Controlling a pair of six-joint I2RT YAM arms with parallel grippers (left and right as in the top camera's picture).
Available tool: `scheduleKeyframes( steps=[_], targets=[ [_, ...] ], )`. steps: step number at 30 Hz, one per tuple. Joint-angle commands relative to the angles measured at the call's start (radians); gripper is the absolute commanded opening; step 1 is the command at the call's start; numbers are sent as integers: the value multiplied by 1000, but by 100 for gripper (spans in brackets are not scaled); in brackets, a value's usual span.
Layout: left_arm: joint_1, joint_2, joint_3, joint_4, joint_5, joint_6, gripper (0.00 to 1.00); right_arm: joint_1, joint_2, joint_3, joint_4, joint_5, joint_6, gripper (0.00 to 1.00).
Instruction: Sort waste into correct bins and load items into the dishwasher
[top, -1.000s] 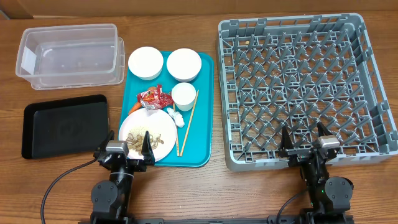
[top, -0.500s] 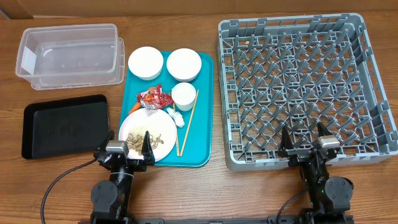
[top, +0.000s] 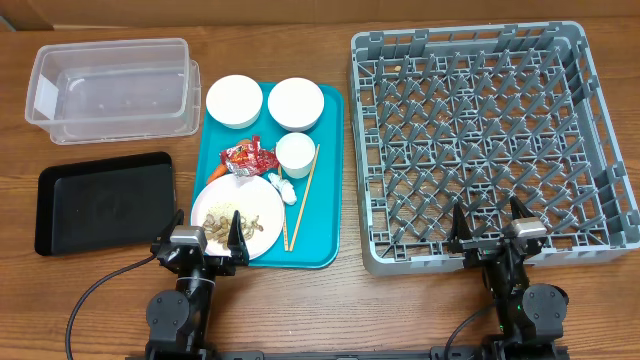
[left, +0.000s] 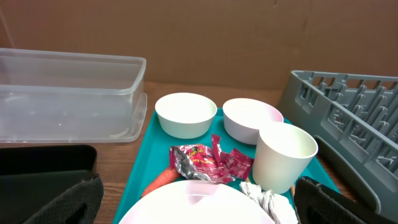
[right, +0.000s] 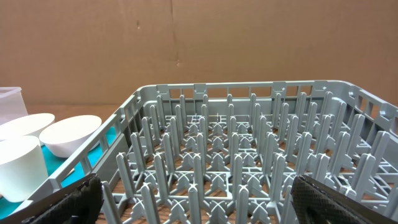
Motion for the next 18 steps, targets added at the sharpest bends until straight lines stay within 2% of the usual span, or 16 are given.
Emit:
scheduleKeyframes(
  steps=[1, 8, 14, 18],
  targets=[
    [10, -8, -4, 1, 11, 16, 100, -2, -10, -10, 4, -6, -3, 100],
    [11, -8, -4, 2, 8, 16, 100, -2, -10, -10, 16, -9, 2, 100],
    [11, -8, -3, 1, 8, 1, 100, -2, -10, -1, 8, 4, 117, 100],
    [11, -8, 29, -45, 6, 2, 100, -2, -6, 60, -72, 10, 148, 100]
  ],
)
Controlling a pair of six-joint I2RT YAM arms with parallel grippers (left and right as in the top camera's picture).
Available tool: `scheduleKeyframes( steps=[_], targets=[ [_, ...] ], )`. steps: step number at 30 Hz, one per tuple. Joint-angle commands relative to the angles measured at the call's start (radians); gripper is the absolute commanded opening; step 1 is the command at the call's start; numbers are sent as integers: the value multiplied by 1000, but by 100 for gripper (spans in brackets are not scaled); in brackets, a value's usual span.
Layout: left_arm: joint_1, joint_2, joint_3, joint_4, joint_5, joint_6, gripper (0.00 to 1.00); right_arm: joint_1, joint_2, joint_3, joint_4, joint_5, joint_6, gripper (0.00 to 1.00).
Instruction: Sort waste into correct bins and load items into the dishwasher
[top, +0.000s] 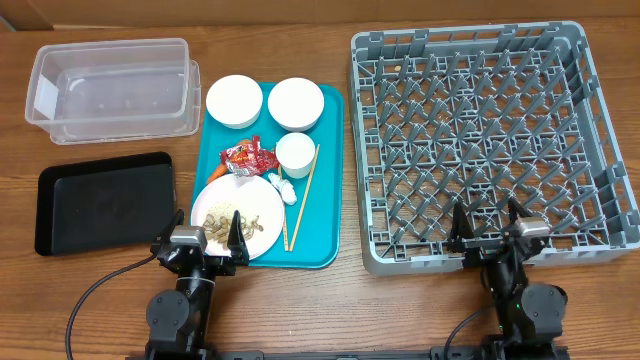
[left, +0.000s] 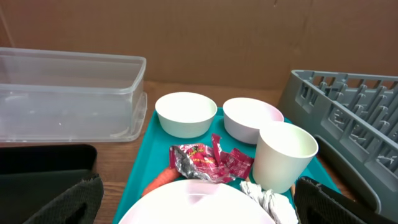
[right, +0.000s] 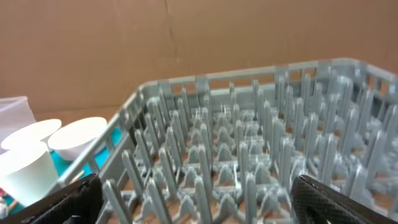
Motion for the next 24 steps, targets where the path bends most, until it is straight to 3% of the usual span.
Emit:
scheduleKeyframes(
  steps=[1, 13, 24],
  targets=[
    [11, -7, 42, -59, 2, 2, 100, -2, -3, 81, -66, 6, 52, 100],
    [11, 183, 298, -239, 4, 2, 100, -2, 203, 406, -367, 6, 119, 100],
    [10, 722, 763, -491, 139, 22, 100, -2, 657, 797, -755, -2, 135, 100]
  ],
)
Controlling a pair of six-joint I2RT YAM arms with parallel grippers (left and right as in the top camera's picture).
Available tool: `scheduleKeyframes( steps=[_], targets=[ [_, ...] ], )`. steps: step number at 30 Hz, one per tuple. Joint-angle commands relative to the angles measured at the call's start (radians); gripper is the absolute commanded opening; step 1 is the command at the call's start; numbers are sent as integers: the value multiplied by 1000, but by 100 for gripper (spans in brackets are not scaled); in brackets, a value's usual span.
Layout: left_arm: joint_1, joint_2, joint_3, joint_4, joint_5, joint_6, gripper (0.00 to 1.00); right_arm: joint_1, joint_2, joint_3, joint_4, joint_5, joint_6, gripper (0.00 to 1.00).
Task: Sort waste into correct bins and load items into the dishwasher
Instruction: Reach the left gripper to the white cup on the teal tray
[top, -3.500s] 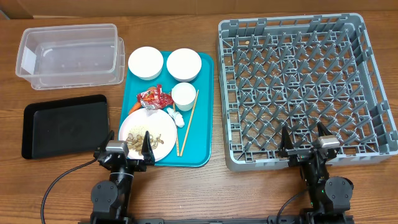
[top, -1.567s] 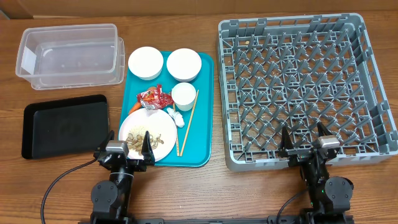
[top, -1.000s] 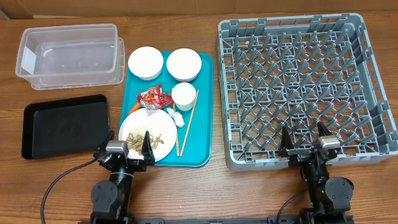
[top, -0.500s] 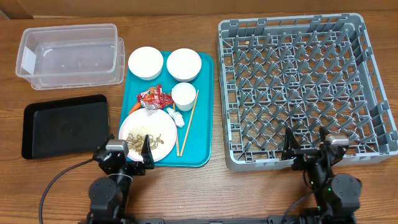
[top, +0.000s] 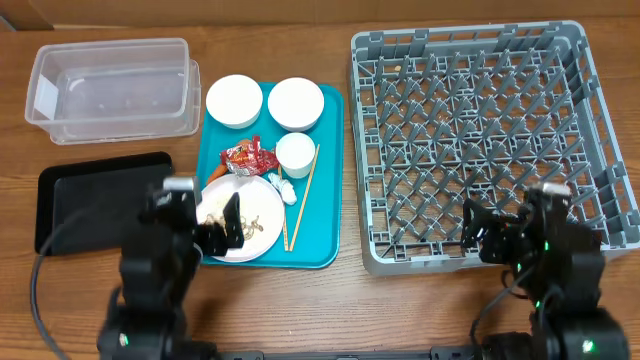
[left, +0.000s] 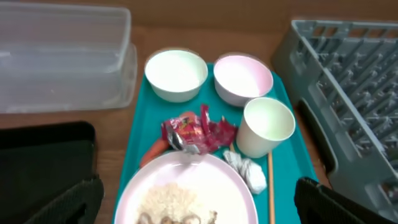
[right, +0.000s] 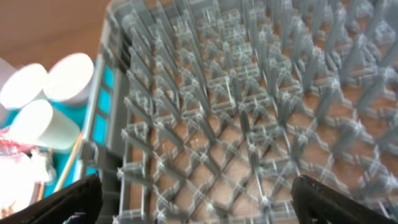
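Note:
A teal tray (top: 325, 232) holds two white bowls (top: 234, 100) (top: 296, 103), a white cup (top: 295, 152), a red wrapper (top: 247, 157), a crumpled tissue (top: 283, 187), chopsticks (top: 302, 195) and a plate (top: 255, 220) with food scraps. To the right stands the grey dish rack (top: 360, 150). My left gripper (top: 197, 225) hangs open above the plate (left: 189, 186); nothing is held between its fingers (left: 68, 205). My right gripper (top: 508, 225) is open over the rack's front rows (right: 205, 124). An orange carrot piece (left: 151, 152) peeks from under the wrapper (left: 199, 134).
A clear plastic bin (top: 110, 85) sits at the back left, with a black tray (top: 100, 200) in front of it. The rack's raised walls (top: 605, 190) and upright tines lie under the right arm. Bare wooden table runs along the front edge.
Both arms have risen from their low pose at the table's front edge. The left gripper now looks down on the plate, the right one down into the rack. Both are still open.
At first both arms sat low at the front edge, grippers open, looking level across the tray and the rack. Then the right wrist view had shifted slightly while the left was unchanged. Now both grippers hang higher, tilted downward. No item has moved.

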Motion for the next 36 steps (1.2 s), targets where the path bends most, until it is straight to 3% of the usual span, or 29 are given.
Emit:
scheduleKeyframes(
  steps=[1, 4, 9, 12, 15, 18, 25, 32, 33, 36],
  targets=[
    [10, 190, 201, -100, 101, 22, 100, -2, 144, 153, -92, -5, 8, 100],
    [10, 393, 419, -279, 183, 42, 100, -2, 301, 288, -218, -2, -6, 100],
    [10, 650, 708, -497, 211, 42, 100, -2, 444, 365, -267, -30, -15, 100],
    [10, 731, 763, -484, 215, 7, 100, -2, 480, 365, -275, -31, -16, 100],
    [10, 862, 763, -348, 214, -118, 100, -2, 484, 365, -291, 29, -15, 100],
    [3, 932, 763, -316, 215, -147, 100, -2, 484, 365, -292, 29, -15, 100],
    [-59, 1108, 763, -275, 215, -150, 89, -2, 485, 365, -292, 29, -15, 100],
    [-113, 1233, 763, -189, 211, -150, 72, -2, 485, 365, -291, 29, -15, 100],
    [-117, 1245, 763, -181, 211, -150, 67, -2, 485, 365, -291, 29, -15, 100],
    [-126, 1273, 763, -172, 212, -150, 33, -2, 485, 365, -291, 29, -15, 100]
  ],
)
